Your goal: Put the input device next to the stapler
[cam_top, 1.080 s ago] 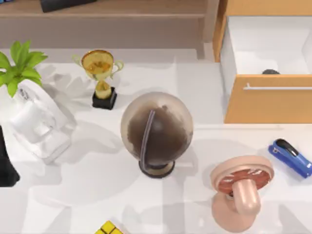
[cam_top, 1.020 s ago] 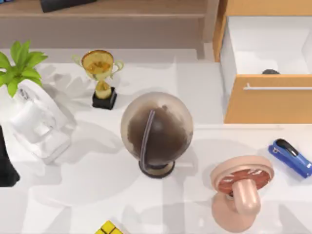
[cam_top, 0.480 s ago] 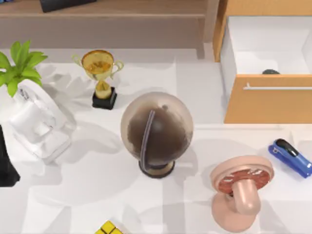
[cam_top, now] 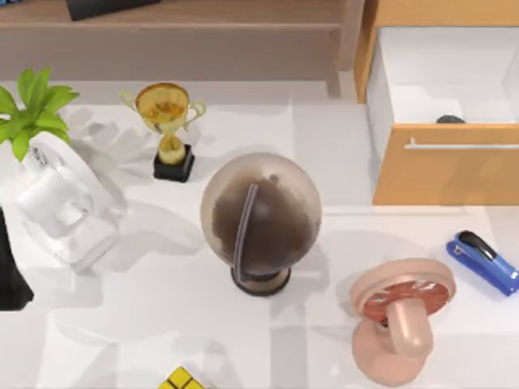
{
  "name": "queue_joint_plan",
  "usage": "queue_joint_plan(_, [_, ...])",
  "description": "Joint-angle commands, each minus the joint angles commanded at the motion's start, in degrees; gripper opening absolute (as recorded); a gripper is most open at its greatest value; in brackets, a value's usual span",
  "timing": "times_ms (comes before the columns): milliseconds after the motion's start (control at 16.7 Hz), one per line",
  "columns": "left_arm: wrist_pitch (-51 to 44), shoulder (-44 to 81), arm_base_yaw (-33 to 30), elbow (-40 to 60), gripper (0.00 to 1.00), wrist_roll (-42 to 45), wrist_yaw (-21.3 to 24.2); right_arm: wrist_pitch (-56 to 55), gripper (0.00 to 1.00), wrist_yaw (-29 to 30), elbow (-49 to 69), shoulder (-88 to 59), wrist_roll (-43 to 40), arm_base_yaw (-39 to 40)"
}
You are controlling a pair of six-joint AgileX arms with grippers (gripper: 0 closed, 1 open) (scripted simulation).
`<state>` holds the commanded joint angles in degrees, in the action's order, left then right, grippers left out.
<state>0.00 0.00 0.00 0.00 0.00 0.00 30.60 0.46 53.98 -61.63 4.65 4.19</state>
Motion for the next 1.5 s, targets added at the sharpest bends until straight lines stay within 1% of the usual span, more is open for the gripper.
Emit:
queue_joint_plan(480, [0.0, 0.0, 0.0, 0.0, 1.0, 0.0, 0.0, 22.22, 1.0, 0.54, 39.51, -45.01, 3.43, 2.43])
queue_joint_plan(660, [0.0, 0.0, 0.0, 0.0, 1.0, 0.0, 0.0, 28.88, 1.0, 0.69, 51.63, -58.71, 4.48, 3.16])
queue_joint_plan(840, [0.0, 0.0, 0.0, 0.0, 1.0, 0.0, 0.0, 33.97, 1.0, 0.77, 61.09, -69.34, 5.33, 3.58])
queue_joint_plan(1080, [0.0, 0.0, 0.0, 0.0, 1.0, 0.0, 0.0, 37.31, 1.0, 0.74, 68.22, -76.7, 5.98, 3.58])
queue_joint_plan(1500, [0.0, 0.0, 0.0, 0.0, 1.0, 0.0, 0.0, 37.47, 1.0, 0.72, 68.72, -77.17, 5.99, 3.33])
